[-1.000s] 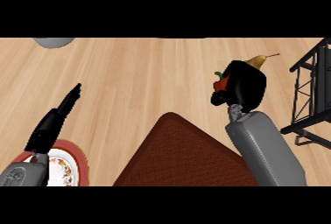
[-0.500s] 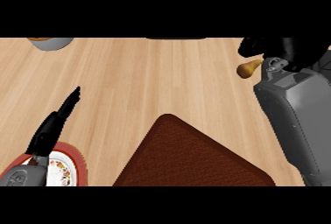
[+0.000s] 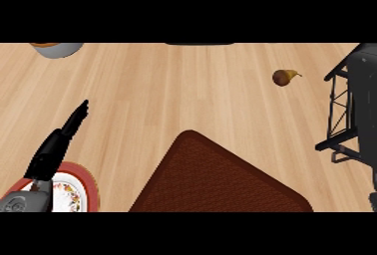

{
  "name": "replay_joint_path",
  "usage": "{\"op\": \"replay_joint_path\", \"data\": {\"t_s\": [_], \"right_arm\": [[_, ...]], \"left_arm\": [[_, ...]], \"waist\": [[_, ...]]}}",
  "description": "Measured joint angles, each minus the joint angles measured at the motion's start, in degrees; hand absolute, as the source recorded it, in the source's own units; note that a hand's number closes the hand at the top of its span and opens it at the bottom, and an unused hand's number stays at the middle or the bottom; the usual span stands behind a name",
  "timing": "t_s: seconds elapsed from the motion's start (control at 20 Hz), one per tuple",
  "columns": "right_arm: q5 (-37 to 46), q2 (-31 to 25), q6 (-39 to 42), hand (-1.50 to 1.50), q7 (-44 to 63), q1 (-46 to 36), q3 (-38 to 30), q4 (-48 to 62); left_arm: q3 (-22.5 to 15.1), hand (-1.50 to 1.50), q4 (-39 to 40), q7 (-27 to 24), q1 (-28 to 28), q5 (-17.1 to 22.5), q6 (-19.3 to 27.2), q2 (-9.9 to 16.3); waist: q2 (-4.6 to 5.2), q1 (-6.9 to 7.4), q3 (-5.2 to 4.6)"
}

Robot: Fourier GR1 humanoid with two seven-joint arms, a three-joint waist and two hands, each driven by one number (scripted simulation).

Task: Pick the bell pepper from the tray and place it in the tiered shelf

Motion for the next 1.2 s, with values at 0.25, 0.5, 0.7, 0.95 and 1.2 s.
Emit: {"op": "replay_joint_path", "data": {"t_s": [0.25, 0.5, 0.7, 0.95, 1.2], "right_arm": [[-1.25, -4.53, 5.77, 1.50, -3.34, -0.55, -4.77, 3.09], [-1.84, -8.50, 9.91, 1.50, -5.67, 1.94, -8.62, 2.99], [-2.22, -11.08, 10.50, 1.50, -7.71, 4.51, -11.18, 4.77], [-5.02, -12.65, 9.18, 1.50, -10.99, 9.36, -14.75, 4.65], [-7.95, -12.67, 6.20, 1.50, -14.53, 14.98, -17.62, 5.01]], "left_arm": [[0.63, 0.00, 0.43, 0.10, -1.01, -0.04, -0.53, 0.25], [0.97, 0.00, -0.21, 0.31, -0.87, -0.25, -0.55, -0.16], [1.00, 0.00, -0.95, 1.10, -0.96, -0.52, -0.79, -0.75], [1.28, 0.00, 0.75, 0.50, -1.94, -1.43, -0.94, -1.68], [1.86, 0.00, 0.19, 0.01, -0.98, -1.61, -1.70, -1.87]], "waist": [[0.11, -0.06, 0.03], [0.14, -0.10, 0.06], [0.23, 0.17, 0.06], [0.29, 0.13, 0.07], [0.30, 0.28, 0.09]]}}
